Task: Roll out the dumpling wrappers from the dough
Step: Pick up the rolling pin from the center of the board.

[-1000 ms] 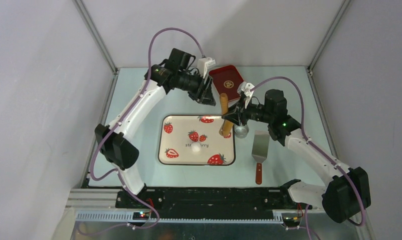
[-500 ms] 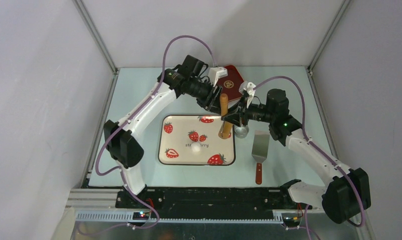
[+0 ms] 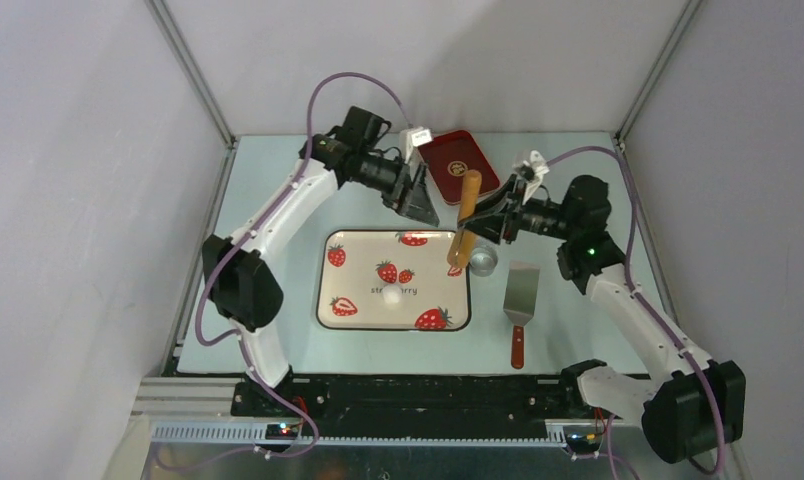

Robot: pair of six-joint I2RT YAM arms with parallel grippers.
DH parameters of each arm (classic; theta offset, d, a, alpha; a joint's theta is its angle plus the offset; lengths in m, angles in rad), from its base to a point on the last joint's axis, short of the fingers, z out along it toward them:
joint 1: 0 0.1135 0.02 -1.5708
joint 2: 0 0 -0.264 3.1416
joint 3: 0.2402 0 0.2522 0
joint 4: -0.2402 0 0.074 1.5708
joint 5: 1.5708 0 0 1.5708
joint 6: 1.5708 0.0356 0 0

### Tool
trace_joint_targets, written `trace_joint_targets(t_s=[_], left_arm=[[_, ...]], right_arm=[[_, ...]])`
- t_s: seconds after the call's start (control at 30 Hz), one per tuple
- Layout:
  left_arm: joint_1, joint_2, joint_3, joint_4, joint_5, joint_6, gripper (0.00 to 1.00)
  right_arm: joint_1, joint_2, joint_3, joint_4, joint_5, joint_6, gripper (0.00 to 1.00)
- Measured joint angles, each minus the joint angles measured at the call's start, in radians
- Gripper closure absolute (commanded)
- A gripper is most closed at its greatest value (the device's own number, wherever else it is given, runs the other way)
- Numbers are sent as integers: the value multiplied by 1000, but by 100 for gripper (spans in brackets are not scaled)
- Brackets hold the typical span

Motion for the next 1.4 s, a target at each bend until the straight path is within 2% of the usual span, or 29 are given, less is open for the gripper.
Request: trace_joint_targets(t_s=[0.17,0.33,0.5,0.83,1.1,1.4], left_arm=[[56,31,-5,15,264,-24,2],[-43,56,-5,19,381,-50,2],[-122,68,-8,58,377,-117,4],[-110,102,-67,192,358,-257,6],[-100,105,-69,224,322,-275,9],[-69,98,-48,235,258,-210,15]], right_arm=[[-62,-35,0,201,-60,180,100],[-80,-41,0,287,-74,230,100],[-79,-48,0,247,-86,163,100],[-50,-72,-5,140,-138,39,100],[-76,-86,-87,276,-188,174,100],[-96,-48,-148,508,-87,473,100]])
